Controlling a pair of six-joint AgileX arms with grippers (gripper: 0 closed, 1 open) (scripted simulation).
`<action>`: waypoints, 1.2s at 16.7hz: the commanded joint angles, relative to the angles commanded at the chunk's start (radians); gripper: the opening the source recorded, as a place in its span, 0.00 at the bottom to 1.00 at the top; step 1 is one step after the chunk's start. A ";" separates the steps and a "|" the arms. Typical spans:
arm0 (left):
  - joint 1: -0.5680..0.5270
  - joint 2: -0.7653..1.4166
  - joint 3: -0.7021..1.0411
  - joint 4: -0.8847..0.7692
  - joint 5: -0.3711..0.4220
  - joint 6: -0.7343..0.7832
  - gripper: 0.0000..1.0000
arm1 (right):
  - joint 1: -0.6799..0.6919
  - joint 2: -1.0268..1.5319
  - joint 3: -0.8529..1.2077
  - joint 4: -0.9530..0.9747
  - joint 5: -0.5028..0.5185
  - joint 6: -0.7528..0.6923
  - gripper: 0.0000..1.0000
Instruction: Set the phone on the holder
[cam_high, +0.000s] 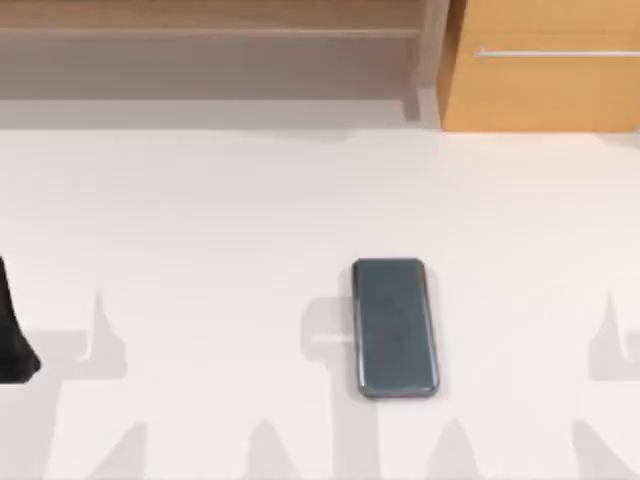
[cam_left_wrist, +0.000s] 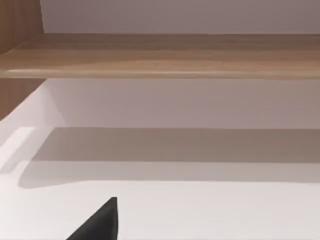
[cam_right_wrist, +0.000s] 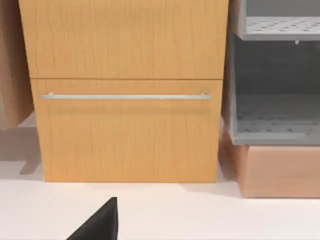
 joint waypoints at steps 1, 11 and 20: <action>0.000 0.000 0.000 0.000 0.000 0.000 1.00 | 0.000 0.000 0.000 0.000 0.000 0.000 1.00; 0.000 0.000 0.000 0.000 0.000 0.000 1.00 | 0.139 0.413 0.313 -0.224 -0.004 0.147 1.00; 0.000 0.000 0.000 0.000 0.000 0.000 1.00 | 0.404 1.277 0.929 -0.692 0.007 0.413 1.00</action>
